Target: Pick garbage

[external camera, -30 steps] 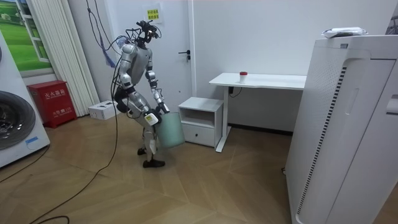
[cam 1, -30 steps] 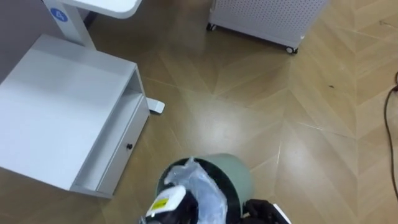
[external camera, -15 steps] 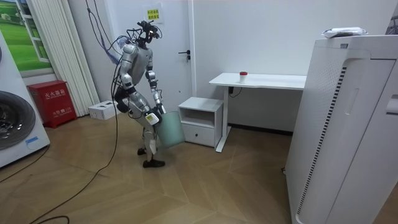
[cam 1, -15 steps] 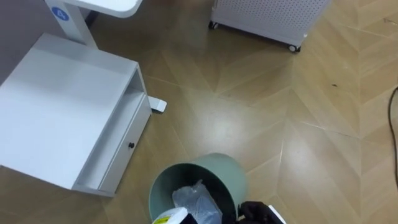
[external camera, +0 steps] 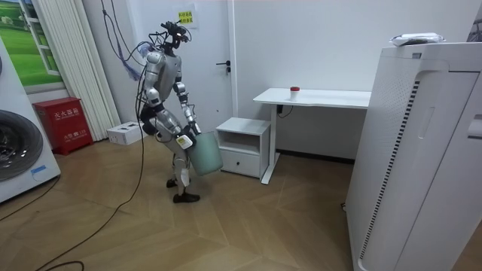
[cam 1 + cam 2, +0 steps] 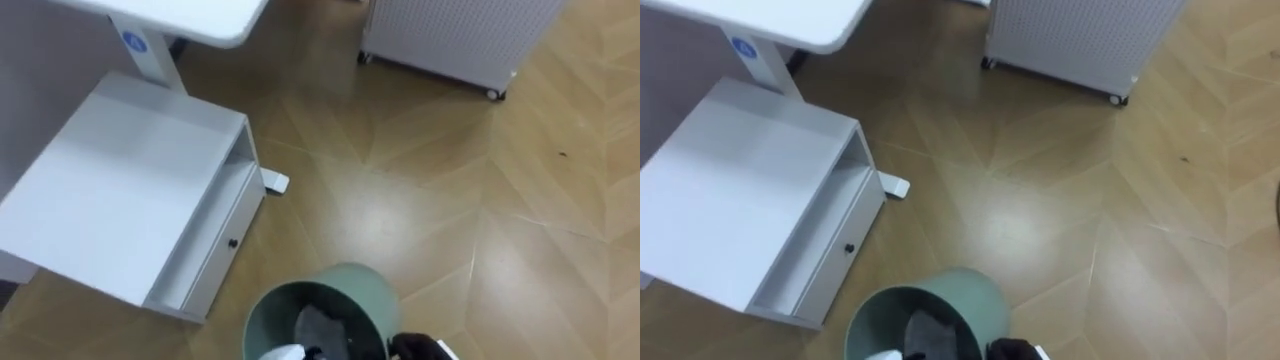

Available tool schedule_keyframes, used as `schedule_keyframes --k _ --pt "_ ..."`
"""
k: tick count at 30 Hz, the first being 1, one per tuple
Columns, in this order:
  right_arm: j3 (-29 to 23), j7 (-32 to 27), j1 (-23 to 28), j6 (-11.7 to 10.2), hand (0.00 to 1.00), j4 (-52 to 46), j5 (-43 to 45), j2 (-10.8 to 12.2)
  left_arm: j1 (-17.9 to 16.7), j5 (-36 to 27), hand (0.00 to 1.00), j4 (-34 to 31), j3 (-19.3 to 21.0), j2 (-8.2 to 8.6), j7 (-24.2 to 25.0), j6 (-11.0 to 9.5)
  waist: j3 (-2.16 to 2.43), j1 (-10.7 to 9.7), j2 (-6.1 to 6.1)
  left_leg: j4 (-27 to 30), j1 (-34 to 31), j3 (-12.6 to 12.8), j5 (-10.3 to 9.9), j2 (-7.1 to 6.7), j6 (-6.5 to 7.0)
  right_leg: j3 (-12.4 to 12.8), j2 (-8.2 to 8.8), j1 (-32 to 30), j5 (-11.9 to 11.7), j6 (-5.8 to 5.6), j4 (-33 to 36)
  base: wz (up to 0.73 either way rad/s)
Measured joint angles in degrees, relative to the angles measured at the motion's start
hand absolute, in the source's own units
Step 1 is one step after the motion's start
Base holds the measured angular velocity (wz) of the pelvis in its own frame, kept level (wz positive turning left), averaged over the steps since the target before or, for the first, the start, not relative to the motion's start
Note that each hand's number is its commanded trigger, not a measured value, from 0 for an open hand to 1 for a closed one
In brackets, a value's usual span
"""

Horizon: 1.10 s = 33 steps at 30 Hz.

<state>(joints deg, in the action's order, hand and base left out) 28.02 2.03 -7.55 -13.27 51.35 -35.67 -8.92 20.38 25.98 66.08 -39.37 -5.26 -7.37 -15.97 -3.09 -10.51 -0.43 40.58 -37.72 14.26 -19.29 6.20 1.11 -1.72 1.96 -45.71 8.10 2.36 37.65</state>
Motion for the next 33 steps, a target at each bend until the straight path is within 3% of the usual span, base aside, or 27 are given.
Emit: schedule_keyframes --k 4,9,13,16,20,22,26,33 --pt "-0.8 1.7 1.9 -1.0 1.0 1.2 0.1 -0.5 -1.5 0.0 0.0 -1.4 2.0 -0.22 -0.9 -2.0 0.22 -0.1 0.02 -1.3 3.7 0.0 0.0 0.05 -0.05 -0.3 -0.06 3.9 0.1 -0.16 -1.4 -0.01" --pt "-3.0 3.2 2.4 -1.1 1.0 2.3 0.6 -0.6 -2.4 -0.5 0.0 -4.5 5.6 -0.41 -1.0 -2.2 0.28 0.0 0.03 -3.2 8.4 -0.1 0.1 -0.07 -0.14 -0.3 -0.28 8.6 0.2 -0.39 -3.1 0.0" --pt "-4.8 4.5 3.6 -1.1 1.0 2.0 0.2 -0.7 -5.7 -0.3 0.0 -9.3 7.1 -0.87 -1.0 -2.9 0.67 -0.1 0.26 -5.8 13.2 -0.3 0.3 -0.07 -0.5 -0.7 -0.56 13.4 0.3 -0.45 -5.3 0.02" --pt "-7.0 5.5 4.9 -1.1 1.0 1.9 1.7 -0.9 -8.7 -0.2 0.0 -14.6 7.7 -1.69 -1.0 -3.1 1.18 -0.1 0.28 -8.2 16.7 -0.7 0.8 -0.34 -0.76 -1.8 -0.55 17.2 0.6 -0.42 -7.3 0.15" --pt "-9.7 5.4 7.0 -1.1 1.0 -1.2 2.3 -1.3 -10.8 -0.2 0.0 -20.1 7.9 -3.0 -0.9 -3.2 1.3 -0.1 0.28 -10.4 19.7 -1.5 1.1 -0.82 -1.07 -2.4 -0.43 20.1 1.2 -0.41 -8.4 0.09" --pt "-10.3 5.4 7.9 -1.1 1.0 -2.6 2.3 -2.2 -12.0 -0.7 0.0 -22.6 8.6 -3.93 -1.0 -4.1 1.32 0.0 0.18 -12.1 22.7 -1.6 1.3 -0.95 -1.33 -2.6 -0.54 22.8 1.7 -0.44 -9.3 0.05" --pt "-11.6 4.3 8.5 -1.6 1.0 -4.5 2.3 -2.7 -14.9 -1.8 0.0 -28.2 10.5 -5.77 -1.2 -5.3 1.51 0.6 -0.07 -13.8 26.6 -1.0 1.3 -0.99 -1.77 -1.5 -1.16 25.3 2.7 -0.29 -9.5 -0.13" --pt "-16.2 4.1 13.4 -2.1 1.0 -8.2 4.7 -2.7 -21.5 -2.1 0.0 -37.4 19.3 -5.8 -2.1 -6.5 2.2 3.1 -1.08 -15.4 31.2 -2.8 1.5 -0.93 -2.15 0.9 -3.01 28.5 3.5 0.43 -10.3 -0.23"
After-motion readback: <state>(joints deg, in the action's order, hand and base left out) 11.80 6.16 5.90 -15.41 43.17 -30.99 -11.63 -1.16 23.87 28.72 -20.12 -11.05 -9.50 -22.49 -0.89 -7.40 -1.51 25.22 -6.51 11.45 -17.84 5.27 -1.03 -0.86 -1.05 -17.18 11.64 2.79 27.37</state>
